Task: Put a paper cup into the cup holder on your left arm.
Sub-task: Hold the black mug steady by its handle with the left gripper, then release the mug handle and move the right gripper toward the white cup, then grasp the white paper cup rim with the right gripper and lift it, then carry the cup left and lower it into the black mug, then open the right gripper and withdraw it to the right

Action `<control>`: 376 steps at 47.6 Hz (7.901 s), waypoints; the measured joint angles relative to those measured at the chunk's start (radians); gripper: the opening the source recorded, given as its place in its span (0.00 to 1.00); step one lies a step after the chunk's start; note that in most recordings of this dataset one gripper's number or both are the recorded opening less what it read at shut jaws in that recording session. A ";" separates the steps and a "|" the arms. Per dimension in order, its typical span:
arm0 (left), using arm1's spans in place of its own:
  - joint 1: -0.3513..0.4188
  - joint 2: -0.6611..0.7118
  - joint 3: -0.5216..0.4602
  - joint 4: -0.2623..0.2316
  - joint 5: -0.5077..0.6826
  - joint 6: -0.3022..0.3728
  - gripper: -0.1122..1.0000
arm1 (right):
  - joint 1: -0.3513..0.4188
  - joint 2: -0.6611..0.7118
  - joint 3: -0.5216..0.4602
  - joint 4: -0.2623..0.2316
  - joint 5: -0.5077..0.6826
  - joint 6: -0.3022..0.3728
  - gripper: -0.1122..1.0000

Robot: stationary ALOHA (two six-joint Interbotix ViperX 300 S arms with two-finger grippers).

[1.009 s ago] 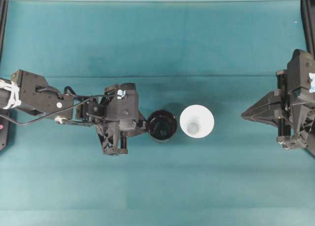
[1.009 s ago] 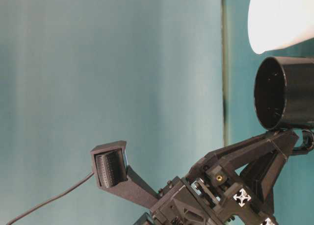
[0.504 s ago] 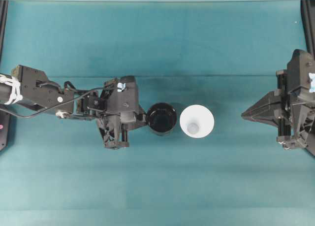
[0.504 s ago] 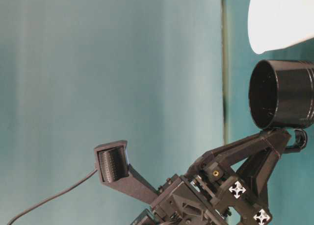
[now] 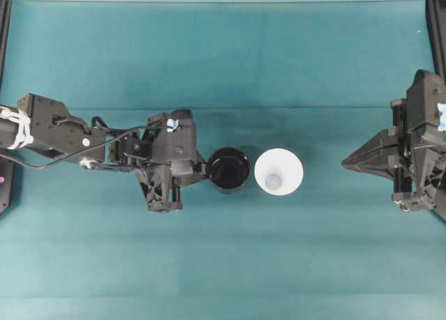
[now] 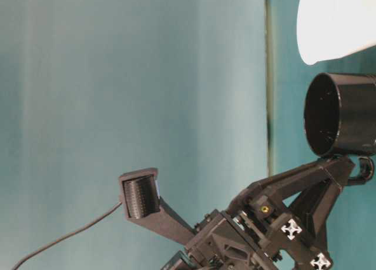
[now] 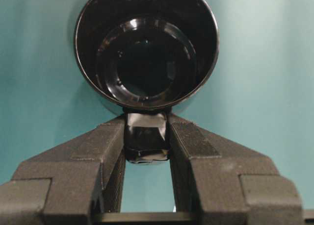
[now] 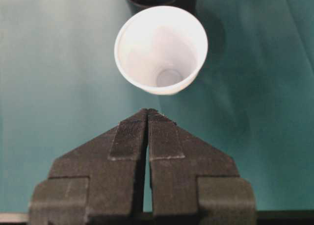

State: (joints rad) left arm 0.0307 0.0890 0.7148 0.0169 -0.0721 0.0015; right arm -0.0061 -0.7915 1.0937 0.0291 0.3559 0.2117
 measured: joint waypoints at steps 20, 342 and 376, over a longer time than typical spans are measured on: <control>0.002 0.009 0.000 0.000 0.000 -0.017 0.37 | -0.002 0.000 0.000 0.000 0.000 0.000 0.13; -0.017 -0.213 0.238 0.000 0.104 -0.204 0.93 | -0.132 0.940 -0.699 0.041 0.268 0.048 0.08; -0.002 -0.207 0.238 0.000 0.075 -0.204 0.93 | -0.115 0.934 -0.698 0.080 0.284 0.048 0.61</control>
State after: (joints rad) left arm 0.0291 -0.1181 0.9526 0.0169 0.0031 -0.2025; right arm -0.1212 0.1427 0.3958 0.1089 0.6397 0.2592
